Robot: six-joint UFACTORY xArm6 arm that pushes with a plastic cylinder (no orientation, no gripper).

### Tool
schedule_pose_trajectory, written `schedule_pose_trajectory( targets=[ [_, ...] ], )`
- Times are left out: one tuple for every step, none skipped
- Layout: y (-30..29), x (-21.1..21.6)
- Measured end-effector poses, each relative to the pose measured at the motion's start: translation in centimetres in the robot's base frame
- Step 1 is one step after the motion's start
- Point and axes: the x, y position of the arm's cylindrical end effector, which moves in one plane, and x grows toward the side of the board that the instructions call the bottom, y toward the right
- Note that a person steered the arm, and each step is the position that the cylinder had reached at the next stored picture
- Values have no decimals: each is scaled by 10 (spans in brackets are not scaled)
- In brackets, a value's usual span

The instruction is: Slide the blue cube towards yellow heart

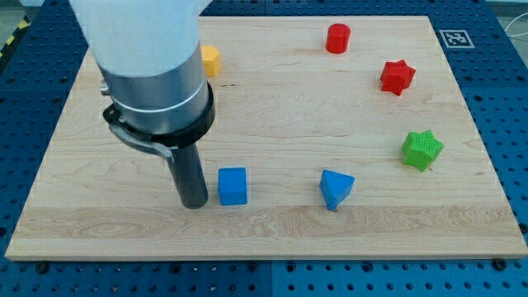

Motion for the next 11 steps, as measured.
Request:
schedule_pose_trajectory(
  targets=[
    [0, 16],
    [3, 23],
    [12, 23],
    [14, 20],
    [16, 19],
    [18, 18],
    [20, 19],
    [28, 22],
    [45, 22],
    [62, 22],
    [63, 22]
  ],
)
